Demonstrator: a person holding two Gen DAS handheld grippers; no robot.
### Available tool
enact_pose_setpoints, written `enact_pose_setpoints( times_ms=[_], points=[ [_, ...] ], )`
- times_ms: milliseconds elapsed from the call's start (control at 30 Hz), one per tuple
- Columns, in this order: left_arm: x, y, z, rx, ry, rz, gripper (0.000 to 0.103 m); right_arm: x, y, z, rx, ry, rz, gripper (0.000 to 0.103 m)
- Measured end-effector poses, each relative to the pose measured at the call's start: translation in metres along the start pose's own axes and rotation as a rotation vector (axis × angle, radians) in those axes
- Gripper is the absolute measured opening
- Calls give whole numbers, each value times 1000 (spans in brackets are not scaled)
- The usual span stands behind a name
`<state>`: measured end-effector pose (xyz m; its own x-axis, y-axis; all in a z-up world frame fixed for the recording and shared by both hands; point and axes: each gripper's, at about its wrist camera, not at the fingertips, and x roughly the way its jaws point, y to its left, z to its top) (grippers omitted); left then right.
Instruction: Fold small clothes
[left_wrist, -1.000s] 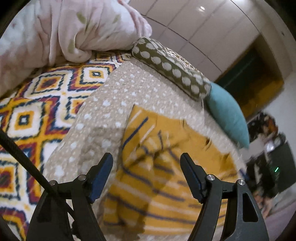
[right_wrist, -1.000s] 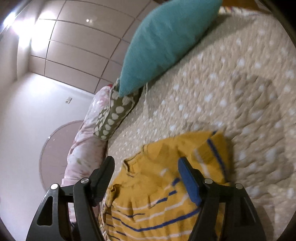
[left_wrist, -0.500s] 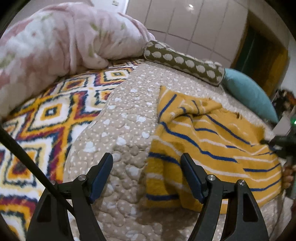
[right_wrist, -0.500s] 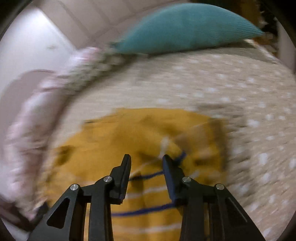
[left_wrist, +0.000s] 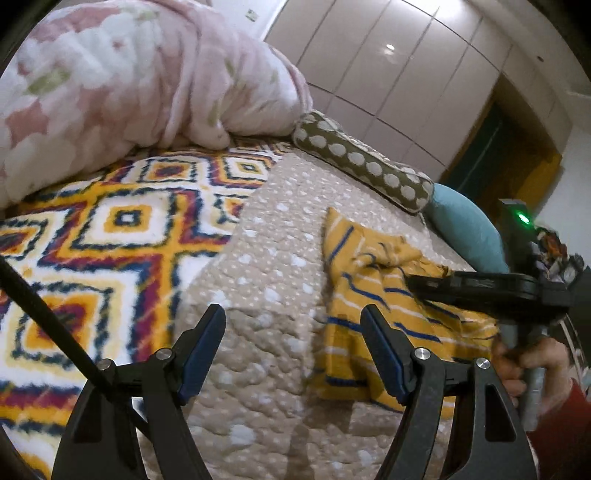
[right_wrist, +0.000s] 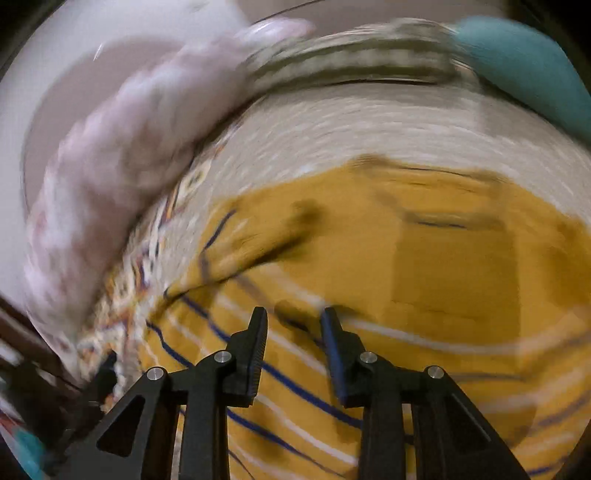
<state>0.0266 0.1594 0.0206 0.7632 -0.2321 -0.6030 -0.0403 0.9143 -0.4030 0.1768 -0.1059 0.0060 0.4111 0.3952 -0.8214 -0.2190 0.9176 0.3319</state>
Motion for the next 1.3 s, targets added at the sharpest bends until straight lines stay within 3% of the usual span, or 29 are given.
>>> enact_pose_setpoints(
  times_ms=[167,333,467,567,733,867,967,1100,1200,1267,1300],
  points=[
    [5,17,5,-43,30,-18,74,59,45,48,-148,28,-186,34],
    [9,24,5,-57,47,-18,74,90,67,79,-216,89,-298,34],
    [15,25,4,-60,67,2,74,92,76,92,-240,108,-358,35],
    [16,28,3,-73,70,6,74,64,80,93,-211,31,-322,36],
    [2,40,9,-134,10,39,74,8,92,53,-179,-39,-144,37],
    [-25,62,18,-212,-101,91,74,-21,129,-3,-358,-20,-34,37],
    [-32,83,22,-286,-129,126,74,-25,163,-47,-535,14,18,37],
    [-33,105,22,-373,-120,144,74,-2,189,-93,-735,66,-38,37],
    [-35,108,21,-381,-124,140,74,28,191,-110,-833,78,-198,34],
    [-38,105,21,-363,-134,141,74,40,186,-116,-865,59,-285,15],
    [-40,104,21,-356,-139,144,74,41,183,-113,-841,53,-288,12]
  ],
)
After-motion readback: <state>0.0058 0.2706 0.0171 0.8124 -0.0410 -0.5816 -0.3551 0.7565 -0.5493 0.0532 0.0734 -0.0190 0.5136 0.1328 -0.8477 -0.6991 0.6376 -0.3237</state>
